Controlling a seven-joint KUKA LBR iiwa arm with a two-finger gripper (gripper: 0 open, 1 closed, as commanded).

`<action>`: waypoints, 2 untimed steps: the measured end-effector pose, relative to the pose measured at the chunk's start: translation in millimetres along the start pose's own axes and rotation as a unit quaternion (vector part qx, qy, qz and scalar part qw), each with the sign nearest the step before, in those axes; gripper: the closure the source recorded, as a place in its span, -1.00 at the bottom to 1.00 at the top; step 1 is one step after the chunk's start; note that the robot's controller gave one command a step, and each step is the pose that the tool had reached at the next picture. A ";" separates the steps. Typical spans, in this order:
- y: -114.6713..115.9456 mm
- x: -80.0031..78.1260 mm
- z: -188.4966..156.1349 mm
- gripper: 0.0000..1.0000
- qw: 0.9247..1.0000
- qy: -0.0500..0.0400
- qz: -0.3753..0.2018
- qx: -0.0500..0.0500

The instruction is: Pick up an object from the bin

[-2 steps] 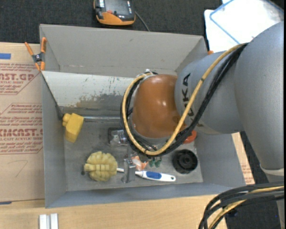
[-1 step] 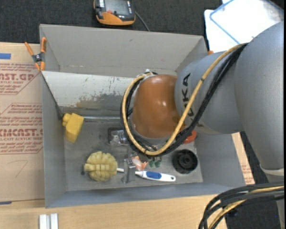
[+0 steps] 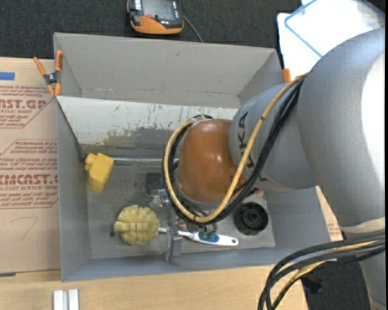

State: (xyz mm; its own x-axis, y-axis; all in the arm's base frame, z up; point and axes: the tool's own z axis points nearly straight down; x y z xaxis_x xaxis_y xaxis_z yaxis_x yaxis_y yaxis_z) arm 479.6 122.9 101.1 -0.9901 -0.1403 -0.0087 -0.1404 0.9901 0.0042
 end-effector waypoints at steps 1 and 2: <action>-5.4 -21.7 21.3 1.00 1.000 -0.004 0.019 -0.001; -5.4 -21.7 21.3 1.00 1.000 -0.004 0.019 -0.001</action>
Offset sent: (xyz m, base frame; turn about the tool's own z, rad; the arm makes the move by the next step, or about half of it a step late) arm 0.0000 0.0000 0.0000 0.0000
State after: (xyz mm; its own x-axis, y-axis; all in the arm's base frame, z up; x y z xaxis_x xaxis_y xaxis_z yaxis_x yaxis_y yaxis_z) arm 502.0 120.8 80.0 -0.9946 -0.1020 -0.0163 -0.1021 0.9948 0.0063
